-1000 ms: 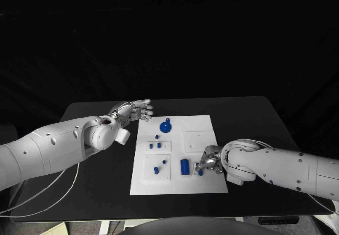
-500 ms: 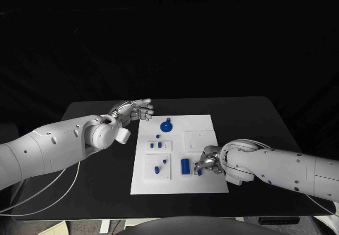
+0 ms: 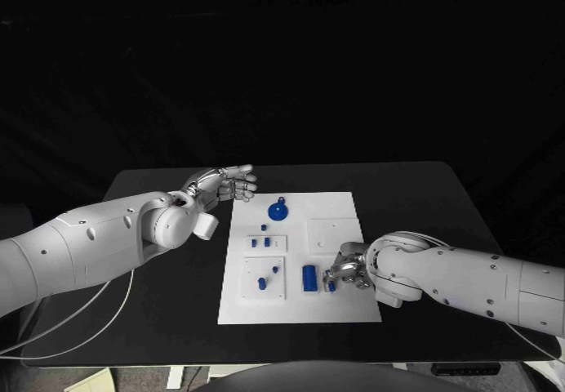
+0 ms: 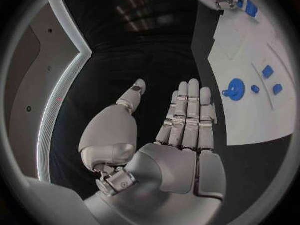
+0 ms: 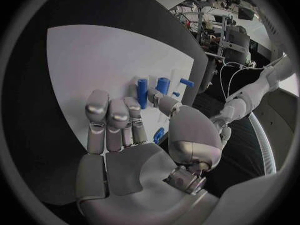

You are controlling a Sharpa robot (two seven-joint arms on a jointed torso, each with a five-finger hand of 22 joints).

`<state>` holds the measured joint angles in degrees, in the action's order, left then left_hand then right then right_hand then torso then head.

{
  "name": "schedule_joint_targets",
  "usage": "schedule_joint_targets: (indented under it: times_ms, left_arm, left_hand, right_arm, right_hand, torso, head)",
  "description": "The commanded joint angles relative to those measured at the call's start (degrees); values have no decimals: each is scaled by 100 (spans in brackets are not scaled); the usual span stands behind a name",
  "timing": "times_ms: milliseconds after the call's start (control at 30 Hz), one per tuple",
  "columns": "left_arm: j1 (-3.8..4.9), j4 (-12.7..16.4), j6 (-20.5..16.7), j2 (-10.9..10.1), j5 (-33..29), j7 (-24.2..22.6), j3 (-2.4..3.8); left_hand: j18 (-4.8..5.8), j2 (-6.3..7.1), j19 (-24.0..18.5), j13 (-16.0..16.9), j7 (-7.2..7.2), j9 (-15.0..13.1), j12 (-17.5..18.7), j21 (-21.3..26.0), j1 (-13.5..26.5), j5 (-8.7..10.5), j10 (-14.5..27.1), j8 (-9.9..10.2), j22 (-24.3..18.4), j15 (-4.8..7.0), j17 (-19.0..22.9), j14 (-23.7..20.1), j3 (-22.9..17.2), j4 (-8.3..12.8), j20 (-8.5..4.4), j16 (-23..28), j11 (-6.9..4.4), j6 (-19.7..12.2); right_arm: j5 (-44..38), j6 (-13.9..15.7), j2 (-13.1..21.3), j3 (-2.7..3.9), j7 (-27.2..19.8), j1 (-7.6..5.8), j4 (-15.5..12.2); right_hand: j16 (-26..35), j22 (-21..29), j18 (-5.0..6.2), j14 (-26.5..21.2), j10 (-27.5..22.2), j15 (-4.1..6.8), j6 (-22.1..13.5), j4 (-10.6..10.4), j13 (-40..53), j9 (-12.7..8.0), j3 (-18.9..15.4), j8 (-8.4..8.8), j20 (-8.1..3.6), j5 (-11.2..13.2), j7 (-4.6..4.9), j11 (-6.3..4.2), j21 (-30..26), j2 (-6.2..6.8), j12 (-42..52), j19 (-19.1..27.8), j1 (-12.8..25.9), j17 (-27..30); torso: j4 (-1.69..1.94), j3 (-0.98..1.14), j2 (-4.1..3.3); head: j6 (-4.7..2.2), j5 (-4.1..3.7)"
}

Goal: Assemble the parts on the task board

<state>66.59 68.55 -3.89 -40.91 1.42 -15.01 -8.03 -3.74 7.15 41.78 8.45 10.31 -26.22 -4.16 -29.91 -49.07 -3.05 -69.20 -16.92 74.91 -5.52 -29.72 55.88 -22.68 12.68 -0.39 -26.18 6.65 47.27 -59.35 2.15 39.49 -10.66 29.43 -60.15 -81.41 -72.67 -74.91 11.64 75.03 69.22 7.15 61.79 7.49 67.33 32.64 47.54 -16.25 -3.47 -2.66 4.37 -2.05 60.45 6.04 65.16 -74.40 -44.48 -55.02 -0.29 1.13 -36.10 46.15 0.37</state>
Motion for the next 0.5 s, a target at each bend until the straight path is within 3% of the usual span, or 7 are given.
schedule_joint_targets:
  times_ms: [33, 267, 500]
  left_arm:
    - [6, 19, 75, -2, 21, -23, 5]
    - [6, 20, 86, 0, 24, -17, 5]
    - [6, 16, 91, -7, 27, -12, 5]
  left_hand:
    - [-52, -25, 39, -6, -1, 8, 2, 39, 20, 16, 26, -29, 66, 2, -6, 32, -9, -23, 18, 28, 13, -42]
    - [-52, -24, 39, -6, 0, 8, 3, 41, 23, 16, 27, -29, 67, 2, -9, 31, -9, -25, 19, 31, 13, -43]
    - [-52, -22, 39, -7, 0, 9, 3, 43, 26, 16, 28, -29, 68, 1, -12, 30, -8, -26, 19, 35, 14, -44]
  right_arm:
    - [64, -34, -23, -10, -100, 38, -9]
    - [96, -39, -37, -10, -155, 41, -1]
    - [106, -52, -39, -10, -174, 42, -20]
  right_hand:
    - [36, -38, 336, 3, -40, 53, 9, -5, -9, -36, -70, 25, -24, -26, 10, 19, 13, 30, -43, -21, 79, 4]
    - [42, -33, 336, 3, -65, 53, -1, -35, -18, -51, -191, 32, -36, -21, 12, 21, 7, 154, -74, -23, 153, 5]
    - [43, -31, 336, 3, -75, 55, -4, -39, -24, -54, -212, 33, -41, -21, 11, 20, 4, 177, -86, -23, 155, 5]
  torso:
    - [1, 1, 1]
    - [-4, -1, 1]
    - [-3, -1, 1]
  head:
    - [11, 13]
    - [16, 30]
    - [23, 32]
